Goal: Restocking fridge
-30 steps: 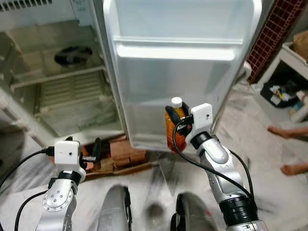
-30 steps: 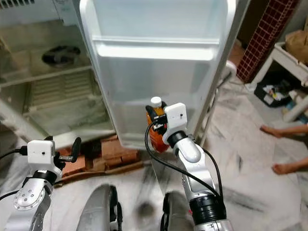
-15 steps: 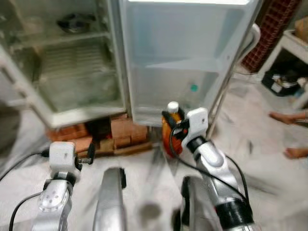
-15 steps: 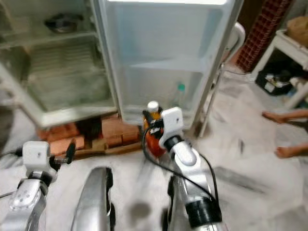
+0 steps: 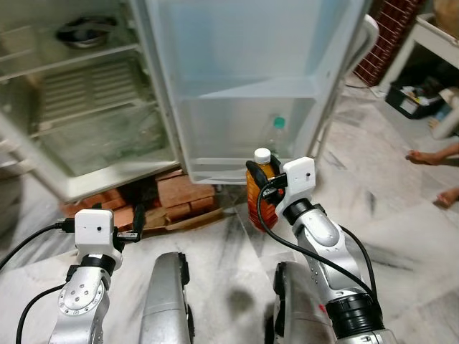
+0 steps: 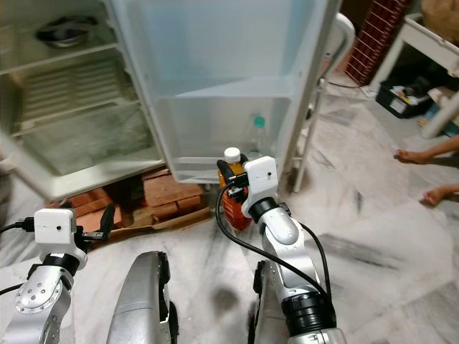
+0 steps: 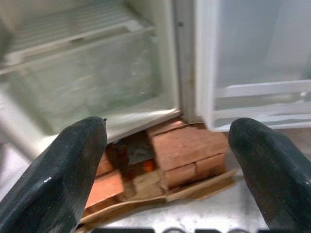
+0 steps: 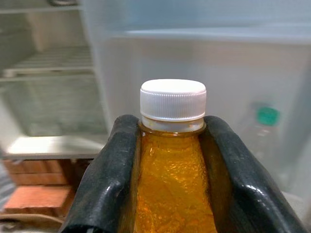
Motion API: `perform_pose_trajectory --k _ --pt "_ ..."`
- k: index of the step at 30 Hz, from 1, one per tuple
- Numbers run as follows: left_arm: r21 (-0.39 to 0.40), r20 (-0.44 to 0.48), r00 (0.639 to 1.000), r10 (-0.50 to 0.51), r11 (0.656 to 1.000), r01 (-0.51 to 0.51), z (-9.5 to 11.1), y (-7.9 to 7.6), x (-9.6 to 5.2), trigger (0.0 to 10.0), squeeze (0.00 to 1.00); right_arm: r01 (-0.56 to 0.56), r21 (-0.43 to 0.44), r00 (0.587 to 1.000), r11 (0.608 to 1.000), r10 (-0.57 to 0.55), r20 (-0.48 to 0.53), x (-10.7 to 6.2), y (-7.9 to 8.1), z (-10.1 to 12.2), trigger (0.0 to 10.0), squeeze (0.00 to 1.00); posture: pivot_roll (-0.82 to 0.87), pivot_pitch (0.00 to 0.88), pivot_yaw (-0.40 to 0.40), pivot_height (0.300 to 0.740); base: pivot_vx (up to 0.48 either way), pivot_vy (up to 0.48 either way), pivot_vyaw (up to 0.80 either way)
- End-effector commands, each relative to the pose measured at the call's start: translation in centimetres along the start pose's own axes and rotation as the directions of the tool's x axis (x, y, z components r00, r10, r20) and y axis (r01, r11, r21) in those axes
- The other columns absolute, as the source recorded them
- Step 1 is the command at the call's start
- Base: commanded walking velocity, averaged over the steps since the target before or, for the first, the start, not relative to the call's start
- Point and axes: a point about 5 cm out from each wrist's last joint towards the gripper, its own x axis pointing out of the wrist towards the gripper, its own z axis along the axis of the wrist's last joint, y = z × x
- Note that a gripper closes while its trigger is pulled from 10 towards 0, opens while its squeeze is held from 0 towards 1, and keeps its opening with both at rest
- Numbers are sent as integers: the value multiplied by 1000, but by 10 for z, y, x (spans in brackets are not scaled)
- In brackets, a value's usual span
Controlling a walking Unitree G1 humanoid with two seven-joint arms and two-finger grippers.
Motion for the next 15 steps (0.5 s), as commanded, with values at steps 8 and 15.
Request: perform_pose_trajectory --k 8,15 --pt "8 -14 1000 -5 1000 5 -3 1 -2 10000 0 -38 -4 998 999 38 40 4 5 9 10000 0 17 133 18 588 341 0 0" --pt "10 -29 1000 -10 1000 11 -5 1 -2 10000 0 -118 -31 992 993 119 48 1 16 9 10000 0 17 137 20 588 293 0 333"
